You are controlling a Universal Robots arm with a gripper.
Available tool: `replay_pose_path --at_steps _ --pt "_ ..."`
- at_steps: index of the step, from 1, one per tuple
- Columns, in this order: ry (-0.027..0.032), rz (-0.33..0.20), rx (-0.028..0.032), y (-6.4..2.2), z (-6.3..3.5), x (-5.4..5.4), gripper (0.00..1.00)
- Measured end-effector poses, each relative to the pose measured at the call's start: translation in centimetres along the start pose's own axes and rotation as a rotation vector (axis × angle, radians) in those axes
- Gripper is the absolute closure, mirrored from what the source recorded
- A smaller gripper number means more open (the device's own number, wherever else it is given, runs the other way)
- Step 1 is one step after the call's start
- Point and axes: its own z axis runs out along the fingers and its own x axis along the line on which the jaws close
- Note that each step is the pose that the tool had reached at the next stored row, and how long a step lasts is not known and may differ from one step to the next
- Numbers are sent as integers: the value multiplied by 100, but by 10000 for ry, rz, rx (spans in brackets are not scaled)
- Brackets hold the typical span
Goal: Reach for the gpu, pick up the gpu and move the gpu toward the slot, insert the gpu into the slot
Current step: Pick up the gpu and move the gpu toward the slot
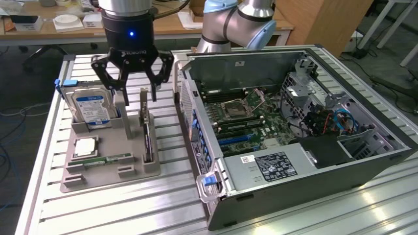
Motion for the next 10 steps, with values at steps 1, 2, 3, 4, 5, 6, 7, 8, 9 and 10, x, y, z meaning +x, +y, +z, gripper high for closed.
replay_pose_path --at_steps 1,2,3,4,5,6,7,8,9,10 --pt "-12 -1 -180 0 1 2 41" --pt "-22 -2 -360 0 1 4 41" --pt "-32 -2 -499 0 4 4 41" --pt "-32 -2 -507 1 6 4 41" --pt "-31 3 -507 1 8 4 41" --pt "-31 10 -504 1 10 4 41" --pt "-31 22 -493 1 13 4 41" --pt "-28 37 -478 1 14 4 41" --pt "-27 55 -464 0 15 4 41" --pt "-25 78 -449 0 16 4 41"
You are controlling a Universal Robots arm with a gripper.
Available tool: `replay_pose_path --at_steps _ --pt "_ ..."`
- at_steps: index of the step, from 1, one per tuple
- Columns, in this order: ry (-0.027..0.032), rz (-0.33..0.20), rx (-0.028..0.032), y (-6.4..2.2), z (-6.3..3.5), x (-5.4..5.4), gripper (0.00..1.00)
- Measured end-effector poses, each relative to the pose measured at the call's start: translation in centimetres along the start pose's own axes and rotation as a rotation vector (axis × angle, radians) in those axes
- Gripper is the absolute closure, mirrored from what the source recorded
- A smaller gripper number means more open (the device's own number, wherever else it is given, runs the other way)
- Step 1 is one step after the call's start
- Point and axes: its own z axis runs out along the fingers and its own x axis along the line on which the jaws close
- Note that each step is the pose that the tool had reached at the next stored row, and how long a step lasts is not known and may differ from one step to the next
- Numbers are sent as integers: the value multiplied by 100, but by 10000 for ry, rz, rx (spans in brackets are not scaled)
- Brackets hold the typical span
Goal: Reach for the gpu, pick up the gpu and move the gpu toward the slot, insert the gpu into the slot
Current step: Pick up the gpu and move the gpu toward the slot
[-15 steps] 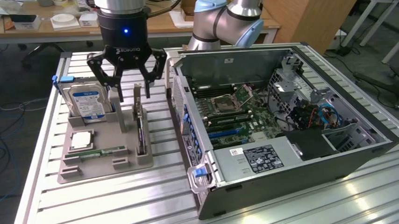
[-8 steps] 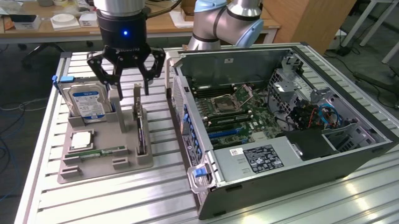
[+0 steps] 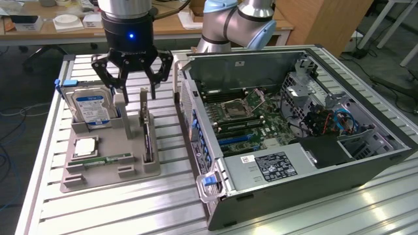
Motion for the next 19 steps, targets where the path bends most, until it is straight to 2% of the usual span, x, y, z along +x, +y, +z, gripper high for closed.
replay_pose_path --at_steps 5,7,10,14,19 --pt "5 129 78 -10 15 1 41" --pt "8 172 92 -17 36 1 41" --pt "10 221 95 -41 78 3 41" --pt "3 243 95 -118 120 7 41" --pt "3 255 94 -122 211 7 41"
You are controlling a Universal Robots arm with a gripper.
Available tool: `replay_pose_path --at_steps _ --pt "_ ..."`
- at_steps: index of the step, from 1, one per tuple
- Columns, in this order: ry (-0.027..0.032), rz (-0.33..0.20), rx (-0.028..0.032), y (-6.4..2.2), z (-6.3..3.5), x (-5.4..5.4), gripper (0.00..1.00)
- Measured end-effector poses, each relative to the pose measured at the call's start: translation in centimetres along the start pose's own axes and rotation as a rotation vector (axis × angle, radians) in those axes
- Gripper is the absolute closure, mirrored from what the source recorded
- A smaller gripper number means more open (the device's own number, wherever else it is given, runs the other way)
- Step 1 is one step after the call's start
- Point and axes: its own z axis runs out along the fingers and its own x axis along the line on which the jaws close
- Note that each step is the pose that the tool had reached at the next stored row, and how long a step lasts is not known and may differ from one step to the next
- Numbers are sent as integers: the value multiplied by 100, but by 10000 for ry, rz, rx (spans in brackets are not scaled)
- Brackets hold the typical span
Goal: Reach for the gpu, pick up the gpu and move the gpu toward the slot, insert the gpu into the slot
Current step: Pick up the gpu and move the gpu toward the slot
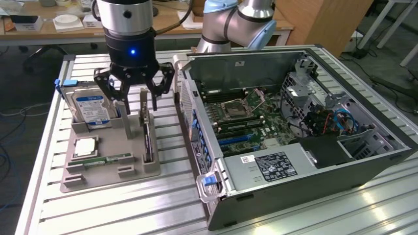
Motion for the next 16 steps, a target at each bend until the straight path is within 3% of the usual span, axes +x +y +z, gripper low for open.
replay_pose_path --at_steps 16 --pt "-1 1 0 10 292 -5 41"
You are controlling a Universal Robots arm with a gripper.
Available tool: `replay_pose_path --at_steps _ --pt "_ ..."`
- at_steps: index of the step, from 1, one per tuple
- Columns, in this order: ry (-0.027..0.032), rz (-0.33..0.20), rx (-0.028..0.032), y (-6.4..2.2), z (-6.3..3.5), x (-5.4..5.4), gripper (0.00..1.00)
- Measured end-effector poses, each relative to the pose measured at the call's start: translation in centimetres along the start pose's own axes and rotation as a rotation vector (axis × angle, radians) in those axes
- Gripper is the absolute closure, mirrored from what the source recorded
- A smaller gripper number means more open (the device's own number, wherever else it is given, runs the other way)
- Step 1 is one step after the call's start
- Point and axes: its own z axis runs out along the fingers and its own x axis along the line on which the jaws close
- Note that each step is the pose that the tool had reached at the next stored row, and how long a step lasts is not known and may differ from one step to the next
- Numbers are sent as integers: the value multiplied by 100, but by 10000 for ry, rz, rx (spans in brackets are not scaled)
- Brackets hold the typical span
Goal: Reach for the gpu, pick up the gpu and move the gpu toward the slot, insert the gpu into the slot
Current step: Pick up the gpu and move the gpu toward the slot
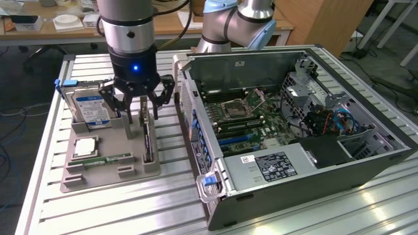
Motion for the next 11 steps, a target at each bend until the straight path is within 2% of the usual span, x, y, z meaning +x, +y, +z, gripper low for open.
replay_pose_path --at_steps 5,11 --pt "0 1 0 53 90 -2 41" --pt "0 -1 0 58 198 16 41"
